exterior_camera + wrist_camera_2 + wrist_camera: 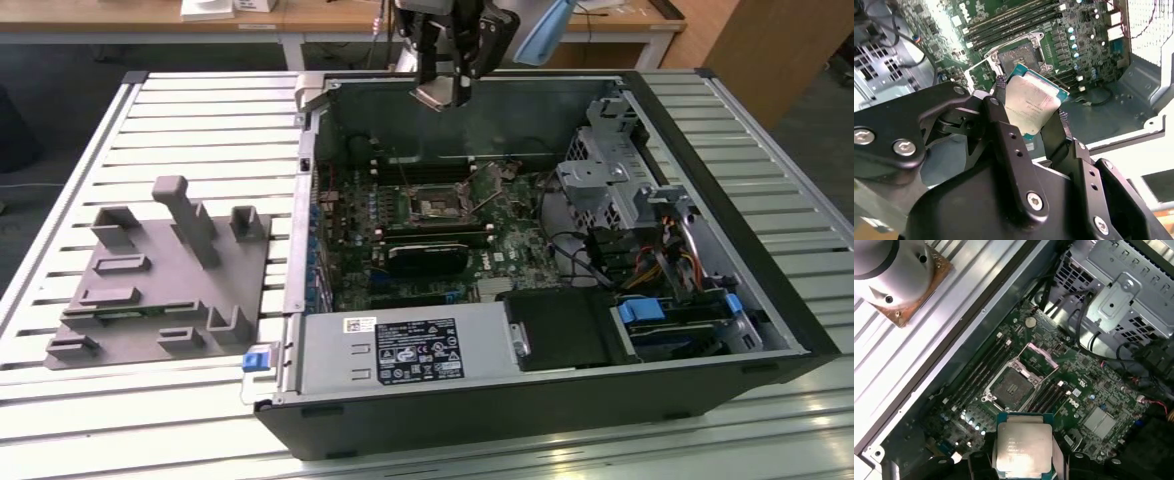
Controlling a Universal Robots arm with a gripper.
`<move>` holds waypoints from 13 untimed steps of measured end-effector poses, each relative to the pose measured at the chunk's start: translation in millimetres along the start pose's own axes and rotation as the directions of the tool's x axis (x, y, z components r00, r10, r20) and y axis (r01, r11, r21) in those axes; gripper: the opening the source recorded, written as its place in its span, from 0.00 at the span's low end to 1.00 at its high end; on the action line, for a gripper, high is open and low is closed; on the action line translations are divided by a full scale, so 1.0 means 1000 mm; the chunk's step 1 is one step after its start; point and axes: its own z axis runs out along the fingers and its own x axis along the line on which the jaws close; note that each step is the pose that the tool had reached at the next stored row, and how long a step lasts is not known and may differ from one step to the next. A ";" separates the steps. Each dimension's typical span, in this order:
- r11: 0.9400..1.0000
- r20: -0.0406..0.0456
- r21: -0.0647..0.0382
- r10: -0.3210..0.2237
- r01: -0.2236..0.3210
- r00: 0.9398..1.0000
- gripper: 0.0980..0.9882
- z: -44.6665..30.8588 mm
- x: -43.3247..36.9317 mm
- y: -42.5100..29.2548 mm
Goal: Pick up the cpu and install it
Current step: 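Place the cpu into insertion slot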
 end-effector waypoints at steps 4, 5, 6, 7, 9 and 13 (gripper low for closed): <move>0.998 0.002 0.000 0.062 -0.062 0.998 0.48 0.0005 0.0000 0.0000; 0.997 0.003 0.001 0.077 -0.077 0.997 0.48 0.0005 0.0000 0.0000; 0.996 0.003 0.001 0.091 -0.091 0.996 0.48 0.0006 0.0000 0.0000; 0.994 0.004 0.001 0.106 -0.106 0.994 0.48 0.0007 0.0001 0.0000; 0.991 0.005 0.001 0.133 -0.133 0.991 0.48 0.0009 0.0001 0.0001; 0.982 0.007 0.001 0.188 -0.188 0.982 0.48 0.0013 0.0002 0.0001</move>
